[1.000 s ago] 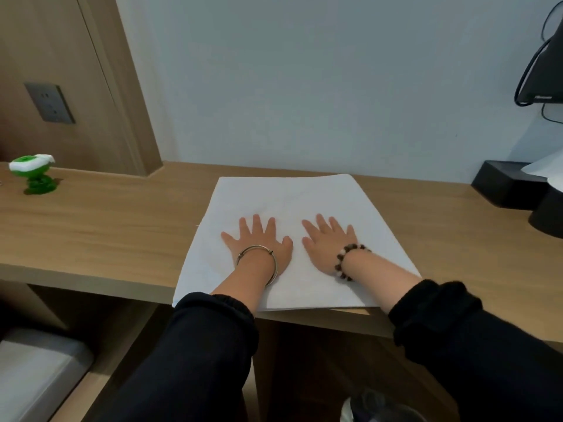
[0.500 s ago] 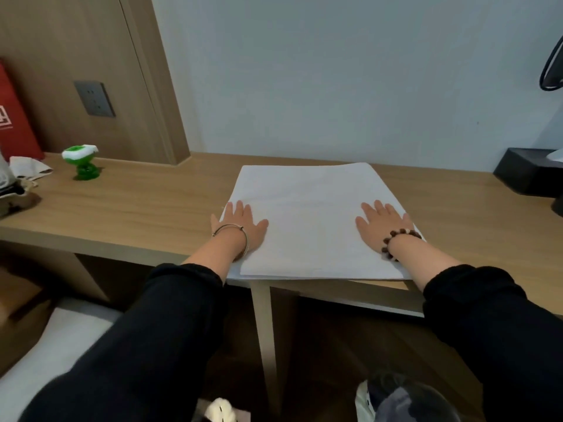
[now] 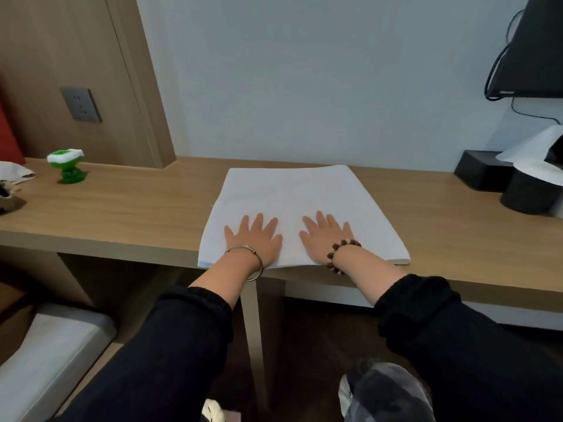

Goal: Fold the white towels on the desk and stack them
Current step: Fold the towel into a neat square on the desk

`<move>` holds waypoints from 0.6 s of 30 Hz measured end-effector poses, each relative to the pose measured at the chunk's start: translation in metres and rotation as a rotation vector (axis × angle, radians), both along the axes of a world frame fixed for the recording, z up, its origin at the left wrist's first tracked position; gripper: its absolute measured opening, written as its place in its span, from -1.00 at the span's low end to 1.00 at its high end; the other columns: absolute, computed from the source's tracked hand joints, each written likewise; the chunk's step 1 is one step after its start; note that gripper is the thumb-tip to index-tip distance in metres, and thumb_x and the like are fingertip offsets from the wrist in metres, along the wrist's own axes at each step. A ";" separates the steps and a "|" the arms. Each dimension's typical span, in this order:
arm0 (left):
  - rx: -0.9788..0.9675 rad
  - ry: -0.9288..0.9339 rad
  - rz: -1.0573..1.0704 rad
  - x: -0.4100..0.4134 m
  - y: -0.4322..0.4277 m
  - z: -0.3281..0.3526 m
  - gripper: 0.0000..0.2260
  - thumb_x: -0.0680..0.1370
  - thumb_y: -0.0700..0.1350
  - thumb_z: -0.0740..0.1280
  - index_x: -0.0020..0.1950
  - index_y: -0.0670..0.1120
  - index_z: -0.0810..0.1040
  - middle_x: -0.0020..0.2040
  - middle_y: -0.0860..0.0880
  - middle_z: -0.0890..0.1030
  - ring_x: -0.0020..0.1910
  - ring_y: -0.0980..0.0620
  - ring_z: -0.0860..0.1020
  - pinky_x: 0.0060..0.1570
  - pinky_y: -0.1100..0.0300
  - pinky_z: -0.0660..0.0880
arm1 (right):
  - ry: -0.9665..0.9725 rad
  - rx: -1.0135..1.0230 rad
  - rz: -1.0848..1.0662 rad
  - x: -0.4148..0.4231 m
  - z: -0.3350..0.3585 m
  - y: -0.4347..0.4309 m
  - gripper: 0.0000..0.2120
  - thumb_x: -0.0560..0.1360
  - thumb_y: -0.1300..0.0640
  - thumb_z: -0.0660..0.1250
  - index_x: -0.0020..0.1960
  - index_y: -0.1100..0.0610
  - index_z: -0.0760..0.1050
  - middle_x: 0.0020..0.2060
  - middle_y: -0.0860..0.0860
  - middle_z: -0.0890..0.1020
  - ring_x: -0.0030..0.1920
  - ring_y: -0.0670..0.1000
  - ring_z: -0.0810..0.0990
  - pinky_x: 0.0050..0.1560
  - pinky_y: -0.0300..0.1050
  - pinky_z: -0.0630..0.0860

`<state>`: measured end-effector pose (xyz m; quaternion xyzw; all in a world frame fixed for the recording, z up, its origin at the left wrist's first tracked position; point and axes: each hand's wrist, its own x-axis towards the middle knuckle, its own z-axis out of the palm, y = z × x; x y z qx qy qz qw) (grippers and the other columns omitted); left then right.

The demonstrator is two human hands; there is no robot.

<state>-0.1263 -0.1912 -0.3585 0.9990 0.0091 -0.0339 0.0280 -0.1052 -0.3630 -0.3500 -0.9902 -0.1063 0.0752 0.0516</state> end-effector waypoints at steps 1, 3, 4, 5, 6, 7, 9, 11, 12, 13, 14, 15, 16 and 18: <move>0.003 -0.006 0.001 0.000 0.001 0.000 -0.52 0.61 0.17 -0.17 0.53 0.20 -0.12 0.56 0.08 -0.15 0.53 -0.08 -0.15 0.39 -0.27 -0.17 | -0.028 0.012 0.026 -0.003 -0.003 -0.004 -0.46 0.61 -0.17 -0.20 0.55 -0.05 -0.14 0.55 -0.01 -0.16 0.53 0.07 -0.15 0.46 0.17 -0.17; 0.009 -0.018 0.001 -0.002 0.002 -0.001 -0.52 0.60 0.18 -0.17 0.53 0.20 -0.11 0.56 0.08 -0.14 0.53 -0.08 -0.15 0.39 -0.28 -0.16 | -0.054 0.010 -0.016 -0.004 -0.003 -0.024 -0.46 0.61 -0.17 -0.20 0.55 -0.06 -0.13 0.55 -0.02 -0.14 0.53 0.05 -0.15 0.47 0.17 -0.16; 0.011 -0.018 0.001 -0.002 0.003 -0.001 -0.51 0.59 0.19 -0.18 0.53 0.20 -0.12 0.56 0.08 -0.14 0.53 -0.08 -0.16 0.39 -0.28 -0.16 | -0.048 0.009 -0.062 -0.003 -0.001 -0.037 -0.46 0.61 -0.17 -0.20 0.55 -0.06 -0.13 0.55 -0.02 -0.15 0.53 0.05 -0.15 0.47 0.17 -0.16; 0.007 -0.012 0.000 -0.002 0.004 0.000 -0.51 0.59 0.20 -0.18 0.53 0.20 -0.12 0.56 0.08 -0.15 0.53 -0.08 -0.17 0.39 -0.28 -0.16 | -0.035 0.008 -0.111 -0.003 0.002 -0.049 -0.46 0.61 -0.16 -0.20 0.55 -0.05 -0.14 0.55 -0.01 -0.16 0.53 0.05 -0.16 0.48 0.16 -0.16; 0.001 0.003 0.000 -0.002 0.004 0.002 -0.51 0.59 0.20 -0.18 0.53 0.20 -0.13 0.56 0.08 -0.16 0.53 -0.08 -0.18 0.39 -0.29 -0.17 | -0.024 0.004 -0.149 -0.003 0.005 -0.059 -0.46 0.62 -0.16 -0.20 0.56 -0.04 -0.14 0.55 0.00 -0.16 0.53 0.06 -0.15 0.49 0.15 -0.14; -0.007 0.028 0.002 -0.002 0.004 0.004 -0.51 0.59 0.21 -0.17 0.53 0.20 -0.13 0.56 0.07 -0.18 0.53 -0.09 -0.19 0.39 -0.29 -0.18 | -0.021 0.001 -0.171 -0.005 0.007 -0.066 -0.46 0.62 -0.14 -0.20 0.56 -0.02 -0.13 0.55 0.02 -0.14 0.53 0.07 -0.13 0.49 0.13 -0.12; -0.019 0.100 0.004 -0.001 0.003 0.011 -0.51 0.60 0.20 -0.14 0.53 0.18 -0.12 0.56 0.06 -0.17 0.53 -0.10 -0.19 0.39 -0.30 -0.17 | -0.048 -0.008 -0.186 -0.008 0.010 -0.070 -0.47 0.62 -0.09 -0.17 0.55 0.07 -0.04 0.54 0.06 -0.01 0.52 0.10 0.00 0.47 0.10 0.03; -0.027 0.164 -0.012 0.004 0.003 0.024 -0.52 0.61 0.16 -0.05 0.52 0.11 0.03 0.56 -0.02 0.00 0.52 -0.15 -0.02 0.40 -0.29 0.00 | -0.093 -0.095 -0.201 -0.012 0.018 -0.065 -0.53 0.62 -0.03 -0.12 0.46 0.12 0.16 0.42 0.10 0.28 0.39 0.13 0.27 0.28 0.06 0.29; -0.009 0.179 -0.037 0.008 0.002 0.032 -0.55 0.61 0.13 0.00 0.48 0.05 0.16 0.50 -0.09 0.17 0.46 -0.18 0.15 0.36 -0.22 0.17 | -0.107 -0.150 -0.215 -0.012 0.024 -0.062 -0.59 0.61 0.01 -0.08 0.38 0.12 0.27 0.29 0.10 0.41 0.26 0.12 0.39 0.13 0.02 0.37; 0.021 0.192 -0.069 0.012 0.000 0.041 -0.58 0.60 0.10 0.04 0.42 -0.01 0.28 0.41 -0.11 0.32 0.35 -0.17 0.31 0.26 -0.10 0.30 | -0.114 -0.204 -0.228 -0.011 0.031 -0.058 -0.65 0.60 0.06 -0.04 0.26 0.12 0.37 0.11 0.08 0.51 0.10 0.09 0.48 -0.03 -0.04 0.40; 0.050 0.203 -0.099 0.019 -0.003 0.048 -0.62 0.61 0.07 0.06 0.37 -0.05 0.34 0.33 -0.12 0.41 0.24 -0.14 0.41 0.15 0.02 0.36 | -0.112 -0.257 -0.231 -0.007 0.038 -0.054 -0.70 0.58 0.11 0.00 0.12 0.13 0.46 -0.07 0.06 0.54 -0.09 0.06 0.51 -0.17 -0.11 0.39; 0.069 0.208 -0.120 0.026 -0.005 0.054 -0.63 0.62 0.05 0.06 0.36 -0.07 0.37 0.31 -0.12 0.45 0.19 -0.12 0.44 0.09 0.07 0.36 | -0.102 -0.295 -0.229 0.000 0.045 -0.051 -0.73 0.56 0.16 0.03 -0.01 0.14 0.51 -0.18 0.04 0.55 -0.21 0.03 0.50 -0.23 -0.15 0.37; 0.076 0.206 -0.130 0.035 -0.009 0.058 -0.62 0.63 0.03 0.04 0.39 -0.07 0.34 0.34 -0.13 0.43 0.21 -0.12 0.43 0.12 0.07 0.35 | -0.092 -0.298 -0.225 0.008 0.050 -0.046 -0.73 0.54 0.19 0.04 -0.05 0.16 0.53 -0.18 0.05 0.57 -0.22 0.03 0.51 -0.22 -0.15 0.39; 0.065 0.170 -0.137 0.057 -0.016 0.059 -0.58 0.64 0.05 -0.02 0.49 0.00 0.21 0.46 -0.11 0.29 0.38 -0.15 0.31 0.33 -0.02 0.26 | -0.085 -0.220 -0.181 0.032 0.054 -0.038 -0.69 0.55 0.19 0.03 0.15 0.18 0.48 0.09 0.13 0.54 0.06 0.12 0.51 -0.01 -0.04 0.42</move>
